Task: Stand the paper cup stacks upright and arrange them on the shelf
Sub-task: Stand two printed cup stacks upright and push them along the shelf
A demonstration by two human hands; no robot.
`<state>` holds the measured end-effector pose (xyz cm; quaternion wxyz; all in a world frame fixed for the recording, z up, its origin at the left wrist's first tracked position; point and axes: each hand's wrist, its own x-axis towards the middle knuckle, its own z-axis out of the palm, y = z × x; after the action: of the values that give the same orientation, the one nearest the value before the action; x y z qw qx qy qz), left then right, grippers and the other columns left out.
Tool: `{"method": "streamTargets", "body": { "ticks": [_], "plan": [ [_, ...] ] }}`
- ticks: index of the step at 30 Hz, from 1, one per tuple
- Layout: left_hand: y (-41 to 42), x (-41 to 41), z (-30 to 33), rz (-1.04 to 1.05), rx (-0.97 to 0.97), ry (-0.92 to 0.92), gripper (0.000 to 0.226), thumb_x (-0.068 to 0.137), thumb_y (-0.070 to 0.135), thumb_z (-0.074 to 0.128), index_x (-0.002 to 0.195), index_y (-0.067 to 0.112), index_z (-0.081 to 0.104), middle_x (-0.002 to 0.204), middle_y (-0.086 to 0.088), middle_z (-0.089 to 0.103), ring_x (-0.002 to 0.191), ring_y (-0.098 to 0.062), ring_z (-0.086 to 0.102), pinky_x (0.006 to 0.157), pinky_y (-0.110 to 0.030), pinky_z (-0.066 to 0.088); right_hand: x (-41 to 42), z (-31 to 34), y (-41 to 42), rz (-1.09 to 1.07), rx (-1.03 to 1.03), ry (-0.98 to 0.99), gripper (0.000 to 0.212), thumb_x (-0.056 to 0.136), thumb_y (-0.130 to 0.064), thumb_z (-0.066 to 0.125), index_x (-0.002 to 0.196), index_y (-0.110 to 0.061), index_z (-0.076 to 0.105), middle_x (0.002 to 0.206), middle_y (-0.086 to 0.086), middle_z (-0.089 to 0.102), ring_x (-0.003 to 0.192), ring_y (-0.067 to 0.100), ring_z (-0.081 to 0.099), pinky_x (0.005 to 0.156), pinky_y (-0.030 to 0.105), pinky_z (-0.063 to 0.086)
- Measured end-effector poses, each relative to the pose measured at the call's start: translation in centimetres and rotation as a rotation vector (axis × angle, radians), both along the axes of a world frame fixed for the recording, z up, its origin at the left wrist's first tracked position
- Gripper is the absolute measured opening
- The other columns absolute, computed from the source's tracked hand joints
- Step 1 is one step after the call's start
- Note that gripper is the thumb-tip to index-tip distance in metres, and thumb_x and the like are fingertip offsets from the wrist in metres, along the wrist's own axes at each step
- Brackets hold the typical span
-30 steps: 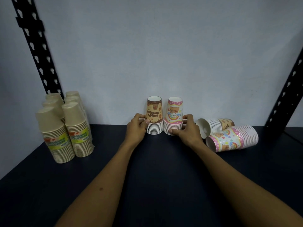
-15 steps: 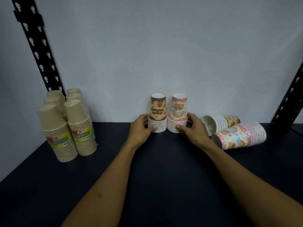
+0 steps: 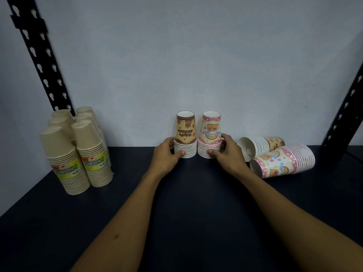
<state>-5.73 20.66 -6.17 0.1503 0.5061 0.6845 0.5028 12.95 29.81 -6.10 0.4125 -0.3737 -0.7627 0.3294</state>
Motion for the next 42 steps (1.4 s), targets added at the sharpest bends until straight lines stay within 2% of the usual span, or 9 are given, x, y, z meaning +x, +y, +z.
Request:
{"method": "streamTargets", "body": {
  "ticks": [3,6,9,13,15,22,34,39,42],
  "plan": [
    [-0.1,0.1,0.1,-0.016,-0.006,0.001,0.059,0.084,0.019,0.075,0.136,0.013,0.050,0.135,-0.002,0.059,0.123,-0.013,0.054,0.092,-0.022,0.042,0.0,0.2,-0.2,0.032,0.018,0.004,0.053,0.083,-0.012,0.073,0.130,-0.015,0.051,0.121,-0.006,0.061,0.103,0.003,0.054,0.086,0.014,0.041],
    [0.0,0.3,0.3,0.009,-0.010,0.055,0.053,0.085,0.025,0.074,0.131,0.012,0.049,0.134,-0.001,0.058,0.112,-0.005,0.050,0.086,-0.022,0.040,-0.1,0.2,-0.1,0.058,0.021,0.022,0.056,0.081,-0.015,0.076,0.129,-0.020,0.048,0.115,-0.014,0.056,0.099,-0.003,0.053,0.081,0.006,0.039],
    [0.2,0.3,0.2,0.019,-0.024,0.097,0.055,0.085,0.032,0.072,0.131,0.014,0.046,0.137,-0.002,0.056,0.122,-0.015,0.053,0.086,-0.024,0.041,-0.1,0.2,-0.1,0.070,-0.006,0.012,0.063,0.082,-0.016,0.075,0.137,-0.018,0.043,0.118,-0.014,0.053,0.106,0.003,0.053,0.087,0.015,0.042],
    [0.0,0.3,0.0,0.007,-0.041,0.131,0.055,0.087,0.031,0.070,0.135,0.016,0.046,0.136,-0.001,0.057,0.124,-0.018,0.054,0.092,-0.026,0.042,-0.1,0.1,-0.1,0.059,-0.021,0.019,0.067,0.082,-0.015,0.075,0.139,-0.016,0.040,0.120,-0.011,0.053,0.105,0.003,0.051,0.077,0.004,0.038],
    [0.0,0.3,0.0,0.008,-0.045,0.139,0.054,0.088,0.029,0.069,0.136,0.015,0.046,0.136,-0.002,0.057,0.124,-0.019,0.054,0.095,-0.028,0.044,-0.1,0.1,-0.2,0.050,-0.026,0.025,0.067,0.081,-0.014,0.076,0.138,-0.016,0.041,0.125,-0.006,0.055,0.103,0.003,0.051,0.072,0.003,0.039],
    [0.1,0.0,0.1,0.014,-0.034,0.020,0.055,0.083,0.018,0.075,0.133,0.012,0.052,0.132,-0.004,0.061,0.120,-0.020,0.058,0.101,-0.033,0.047,0.1,0.0,-0.5,0.046,-0.020,0.021,0.069,0.080,-0.018,0.078,0.138,-0.017,0.040,0.134,0.002,0.057,0.104,0.006,0.053,0.078,0.012,0.041],
    [-2.9,1.0,0.3,-0.052,-0.058,-0.064,0.061,0.081,0.008,0.076,0.137,0.009,0.050,0.135,-0.006,0.059,0.123,-0.020,0.057,0.097,-0.026,0.045,2.4,0.0,-4.0,0.060,-0.028,0.022,0.069,0.077,-0.021,0.081,0.135,-0.018,0.043,0.131,0.001,0.059,0.114,0.014,0.060,0.096,0.030,0.051],
    [-5.4,2.2,0.2,-0.070,-0.064,-0.046,0.063,0.080,0.010,0.077,0.137,0.010,0.050,0.135,-0.006,0.059,0.122,-0.018,0.057,0.097,-0.025,0.045,4.0,0.2,-7.0,0.072,-0.002,0.011,0.063,0.079,-0.019,0.079,0.132,-0.019,0.045,0.126,-0.006,0.059,0.109,0.006,0.059,0.095,0.025,0.051],
    [-6.9,3.3,0.2,-0.087,-0.070,-0.003,0.065,0.081,0.013,0.076,0.139,0.011,0.048,0.135,-0.006,0.059,0.121,-0.016,0.058,0.096,-0.022,0.044,5.4,0.0,-8.4,0.066,0.030,-0.020,0.060,0.079,-0.023,0.079,0.129,-0.021,0.046,0.120,-0.013,0.058,0.110,0.007,0.059,0.097,0.035,0.052]
  ]
}}
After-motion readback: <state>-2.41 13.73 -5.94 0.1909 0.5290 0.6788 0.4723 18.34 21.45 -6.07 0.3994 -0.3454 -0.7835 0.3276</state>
